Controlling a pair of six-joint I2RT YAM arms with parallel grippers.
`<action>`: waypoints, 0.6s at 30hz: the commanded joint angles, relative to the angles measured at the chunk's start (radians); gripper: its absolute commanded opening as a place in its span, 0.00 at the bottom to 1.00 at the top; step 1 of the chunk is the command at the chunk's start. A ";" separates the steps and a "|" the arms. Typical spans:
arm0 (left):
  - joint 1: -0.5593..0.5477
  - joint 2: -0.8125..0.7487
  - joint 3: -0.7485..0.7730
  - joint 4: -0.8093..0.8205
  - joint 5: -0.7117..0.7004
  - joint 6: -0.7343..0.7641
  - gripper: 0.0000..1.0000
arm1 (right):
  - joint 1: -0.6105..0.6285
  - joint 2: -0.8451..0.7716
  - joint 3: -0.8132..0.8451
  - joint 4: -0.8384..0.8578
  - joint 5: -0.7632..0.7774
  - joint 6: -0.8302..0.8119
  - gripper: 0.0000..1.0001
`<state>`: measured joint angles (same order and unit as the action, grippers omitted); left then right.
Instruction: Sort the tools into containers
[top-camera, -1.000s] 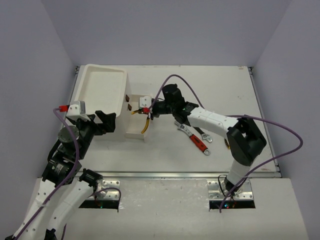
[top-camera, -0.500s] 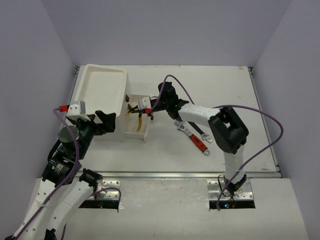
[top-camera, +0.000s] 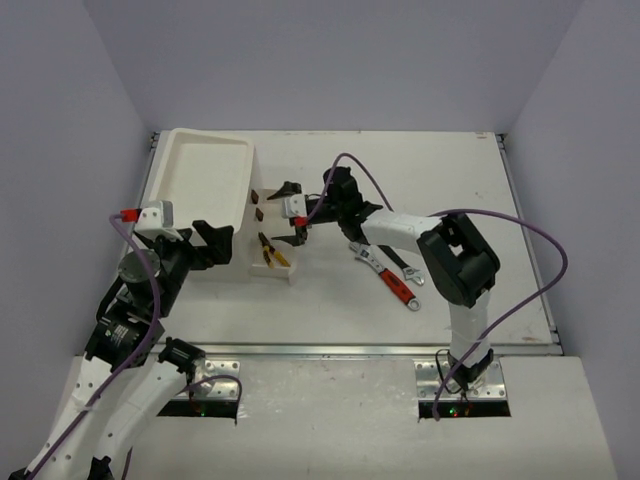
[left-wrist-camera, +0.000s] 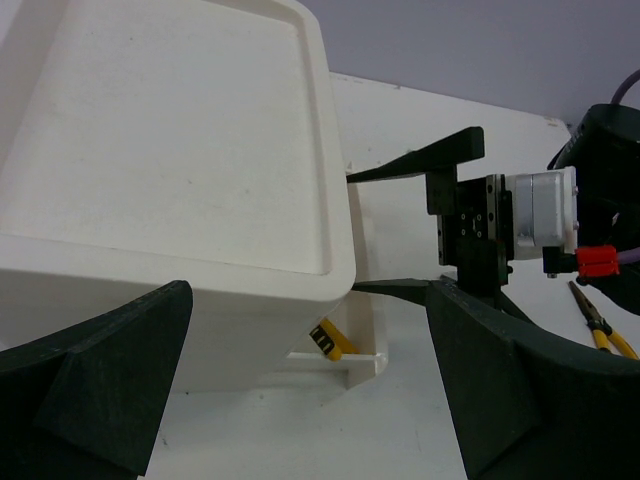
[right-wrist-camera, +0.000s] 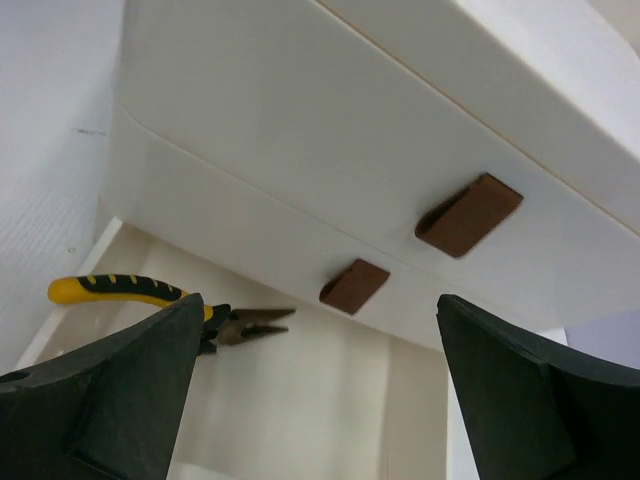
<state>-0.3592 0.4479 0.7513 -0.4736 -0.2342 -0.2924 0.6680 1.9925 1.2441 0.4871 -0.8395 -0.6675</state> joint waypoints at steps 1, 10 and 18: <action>0.008 0.011 -0.003 0.052 0.013 0.016 1.00 | -0.006 -0.161 -0.048 0.102 0.245 0.150 0.99; 0.008 0.002 -0.004 0.053 0.020 0.016 1.00 | -0.263 -0.251 0.193 -0.847 1.180 0.888 0.99; 0.006 -0.009 -0.004 0.055 0.035 0.015 1.00 | -0.643 -0.609 -0.342 -0.891 1.122 1.040 0.97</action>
<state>-0.3592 0.4492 0.7513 -0.4706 -0.2199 -0.2920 0.1119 1.4865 1.0542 -0.2729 0.2230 0.2294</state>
